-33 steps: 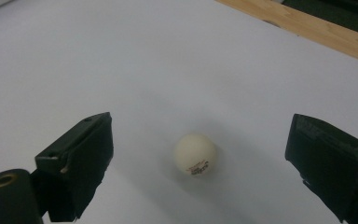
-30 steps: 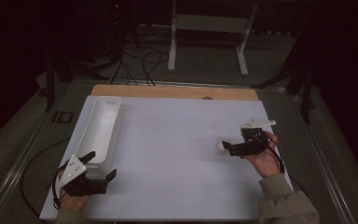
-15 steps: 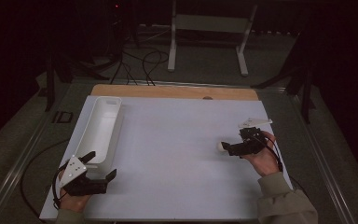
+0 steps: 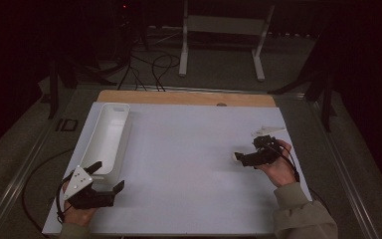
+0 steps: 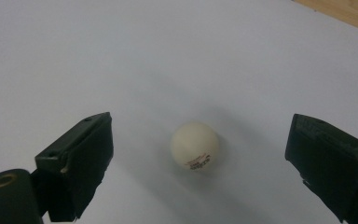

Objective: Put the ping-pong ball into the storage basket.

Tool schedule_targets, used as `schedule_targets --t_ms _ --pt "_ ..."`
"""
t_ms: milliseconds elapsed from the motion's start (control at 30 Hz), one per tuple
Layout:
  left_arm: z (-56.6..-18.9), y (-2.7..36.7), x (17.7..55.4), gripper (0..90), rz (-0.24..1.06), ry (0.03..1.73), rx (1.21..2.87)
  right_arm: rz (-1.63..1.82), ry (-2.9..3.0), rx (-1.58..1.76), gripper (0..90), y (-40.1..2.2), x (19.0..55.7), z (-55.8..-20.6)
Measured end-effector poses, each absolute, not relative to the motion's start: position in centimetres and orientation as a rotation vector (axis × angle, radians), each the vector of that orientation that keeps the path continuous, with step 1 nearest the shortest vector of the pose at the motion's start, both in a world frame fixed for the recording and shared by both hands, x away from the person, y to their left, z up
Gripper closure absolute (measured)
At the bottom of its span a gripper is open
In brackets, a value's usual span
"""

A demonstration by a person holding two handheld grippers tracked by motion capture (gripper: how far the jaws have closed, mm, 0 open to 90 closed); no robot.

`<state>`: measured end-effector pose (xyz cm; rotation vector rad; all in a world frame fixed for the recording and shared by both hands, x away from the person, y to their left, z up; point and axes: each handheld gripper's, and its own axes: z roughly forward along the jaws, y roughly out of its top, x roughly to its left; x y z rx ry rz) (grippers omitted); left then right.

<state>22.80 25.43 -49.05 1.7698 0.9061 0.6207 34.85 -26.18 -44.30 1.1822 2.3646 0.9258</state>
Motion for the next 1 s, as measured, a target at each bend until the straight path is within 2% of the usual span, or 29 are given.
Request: schedule_targets --t_ms 1000 --pt "-49.1 25.4 22.8 0.8 0.623 0.906 1.77 0.844 2.425 1.218 7.2 -25.4 36.0 -45.6"
